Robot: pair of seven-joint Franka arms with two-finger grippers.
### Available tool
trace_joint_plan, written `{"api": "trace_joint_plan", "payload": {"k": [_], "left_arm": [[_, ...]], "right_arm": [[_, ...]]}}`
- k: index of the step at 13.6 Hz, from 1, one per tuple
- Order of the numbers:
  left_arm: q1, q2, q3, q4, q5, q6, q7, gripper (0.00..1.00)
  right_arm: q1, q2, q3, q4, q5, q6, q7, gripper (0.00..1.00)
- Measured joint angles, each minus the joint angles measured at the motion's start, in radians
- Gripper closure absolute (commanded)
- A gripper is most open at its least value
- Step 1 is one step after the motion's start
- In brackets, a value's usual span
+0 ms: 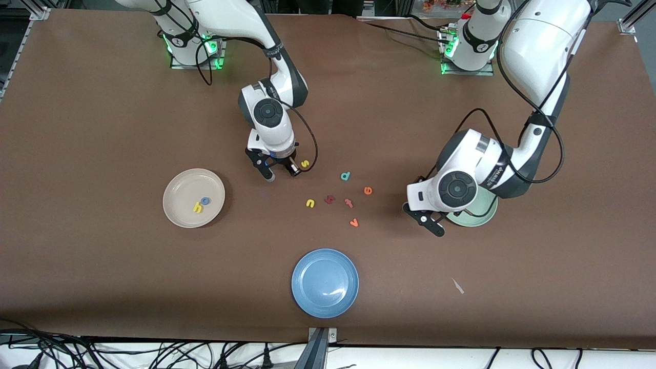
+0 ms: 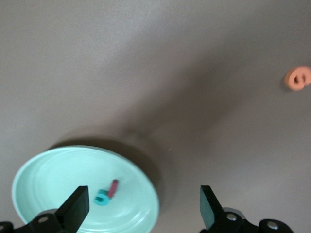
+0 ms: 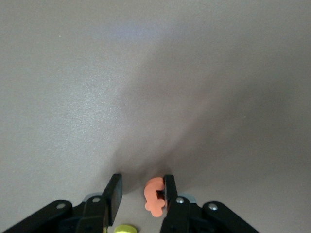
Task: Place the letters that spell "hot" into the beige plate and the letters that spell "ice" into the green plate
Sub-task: 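Carry the orange letter to the cream plate while the left gripper reaches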
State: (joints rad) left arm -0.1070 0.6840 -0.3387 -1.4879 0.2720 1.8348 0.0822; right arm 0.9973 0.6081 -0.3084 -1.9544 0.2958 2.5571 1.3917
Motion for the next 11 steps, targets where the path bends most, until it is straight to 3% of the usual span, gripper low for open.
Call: {"api": "trace_joint_plan", "payload": {"k": [4, 11], "left_arm": [[-0.042, 0.001, -0.001, 0.000, -0.075, 0.000, -0.231, 0.00], [-0.123, 0.047, -0.001, 0.000, -0.133, 0.097, -0.512, 0.00]], "right_arm": [[0.000, -0.002, 0.005, -0.006, 0.000, 0.010, -0.003, 0.79], [0.000, -0.004, 0.006, -0.009, -0.003, 0.011, -0.019, 0.91]]}}
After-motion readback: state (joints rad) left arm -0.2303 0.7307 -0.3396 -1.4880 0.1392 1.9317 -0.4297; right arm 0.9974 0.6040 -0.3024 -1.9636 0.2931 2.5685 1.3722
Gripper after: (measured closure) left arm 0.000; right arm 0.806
